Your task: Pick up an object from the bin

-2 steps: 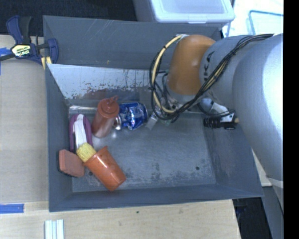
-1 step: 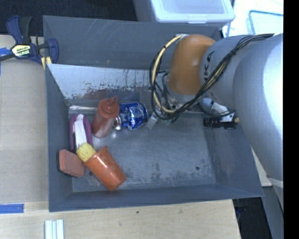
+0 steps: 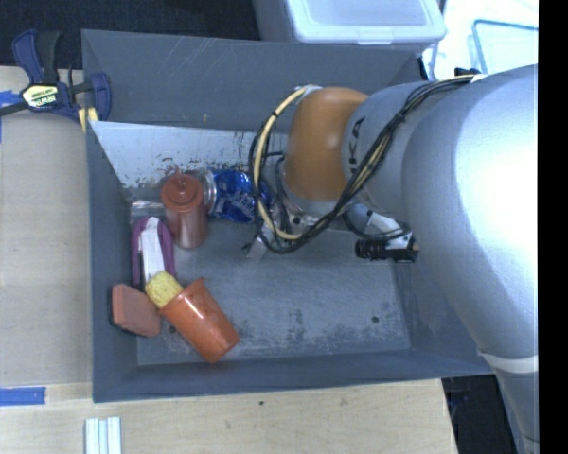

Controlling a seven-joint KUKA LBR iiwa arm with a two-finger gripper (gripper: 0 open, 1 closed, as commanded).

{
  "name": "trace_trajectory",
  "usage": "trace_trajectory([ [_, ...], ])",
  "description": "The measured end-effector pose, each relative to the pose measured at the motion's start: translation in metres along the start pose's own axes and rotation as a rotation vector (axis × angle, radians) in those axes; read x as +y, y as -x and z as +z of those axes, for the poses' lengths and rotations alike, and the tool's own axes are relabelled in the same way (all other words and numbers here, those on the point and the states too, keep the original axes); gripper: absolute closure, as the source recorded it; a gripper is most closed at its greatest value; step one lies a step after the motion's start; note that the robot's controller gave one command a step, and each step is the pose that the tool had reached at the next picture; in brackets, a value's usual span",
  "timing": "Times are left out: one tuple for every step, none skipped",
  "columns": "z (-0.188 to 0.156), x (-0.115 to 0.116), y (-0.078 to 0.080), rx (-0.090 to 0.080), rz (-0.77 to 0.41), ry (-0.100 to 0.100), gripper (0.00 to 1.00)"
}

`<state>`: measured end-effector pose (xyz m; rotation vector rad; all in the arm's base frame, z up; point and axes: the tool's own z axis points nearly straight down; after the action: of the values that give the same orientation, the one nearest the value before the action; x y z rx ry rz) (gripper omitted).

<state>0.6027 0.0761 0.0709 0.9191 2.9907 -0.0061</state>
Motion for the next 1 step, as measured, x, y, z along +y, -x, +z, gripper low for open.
trace_trajectory([
  [-0.0297,0.0186,-0.0026,-0.004,-0.043,0.003,1.00],
])
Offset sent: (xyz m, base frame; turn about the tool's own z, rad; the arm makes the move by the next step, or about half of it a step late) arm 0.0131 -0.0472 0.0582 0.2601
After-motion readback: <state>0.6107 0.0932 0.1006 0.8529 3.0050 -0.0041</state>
